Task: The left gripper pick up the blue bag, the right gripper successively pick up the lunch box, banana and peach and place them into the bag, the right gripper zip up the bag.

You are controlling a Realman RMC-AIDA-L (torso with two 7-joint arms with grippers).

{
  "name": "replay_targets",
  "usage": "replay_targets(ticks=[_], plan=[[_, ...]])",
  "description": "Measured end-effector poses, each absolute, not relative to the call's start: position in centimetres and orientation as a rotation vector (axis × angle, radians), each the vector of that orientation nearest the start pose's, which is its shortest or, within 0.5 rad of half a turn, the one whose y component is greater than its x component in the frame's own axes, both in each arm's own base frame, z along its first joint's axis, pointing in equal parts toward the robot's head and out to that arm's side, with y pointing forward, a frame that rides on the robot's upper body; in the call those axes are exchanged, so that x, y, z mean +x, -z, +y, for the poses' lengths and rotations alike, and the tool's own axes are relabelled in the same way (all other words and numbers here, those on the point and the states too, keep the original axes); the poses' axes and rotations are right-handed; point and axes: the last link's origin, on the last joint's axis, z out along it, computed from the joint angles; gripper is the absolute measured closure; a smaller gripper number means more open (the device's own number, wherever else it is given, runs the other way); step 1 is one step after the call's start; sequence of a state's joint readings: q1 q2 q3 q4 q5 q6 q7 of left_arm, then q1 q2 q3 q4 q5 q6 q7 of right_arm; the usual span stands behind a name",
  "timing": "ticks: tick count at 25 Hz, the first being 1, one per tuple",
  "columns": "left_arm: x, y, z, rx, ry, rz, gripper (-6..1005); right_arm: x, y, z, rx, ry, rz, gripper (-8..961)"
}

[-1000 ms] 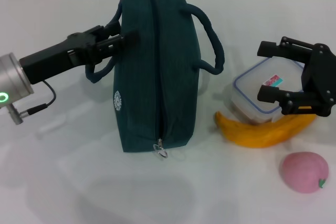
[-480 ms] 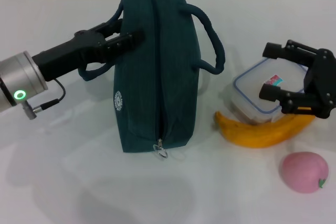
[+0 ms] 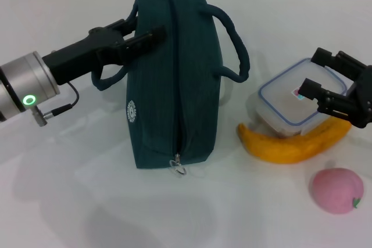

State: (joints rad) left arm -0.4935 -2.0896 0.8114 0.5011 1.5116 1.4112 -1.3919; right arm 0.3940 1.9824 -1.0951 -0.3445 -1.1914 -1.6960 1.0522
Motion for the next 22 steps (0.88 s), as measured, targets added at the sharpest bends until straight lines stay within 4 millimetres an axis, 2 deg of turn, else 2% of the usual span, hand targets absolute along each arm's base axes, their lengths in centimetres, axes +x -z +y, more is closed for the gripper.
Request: replay_targets(ticks=[5,11,17,22], plan=[[-25.2,0.4,34.5,-2.355,1.122,-0.843,366,27.3,-0.4,28.9,-2.365,-1.291,0.585,84],[-25.3,0.3,34.5,-2.311,1.155,-0.797,590,28.8,-0.4,29.1,-2.132,-1.36,0.777,84],[-25.2,0.4,34.5,-2.311,1.163,-0.789,770,31.2,-0.8,28.8,-1.805,-1.479,1.091,84],[-25.0,0.8,34.3,-2.331,1.159,-0.79,903,32.8,-0.5,29.1,-1.686,-1.467,1.319,84]])
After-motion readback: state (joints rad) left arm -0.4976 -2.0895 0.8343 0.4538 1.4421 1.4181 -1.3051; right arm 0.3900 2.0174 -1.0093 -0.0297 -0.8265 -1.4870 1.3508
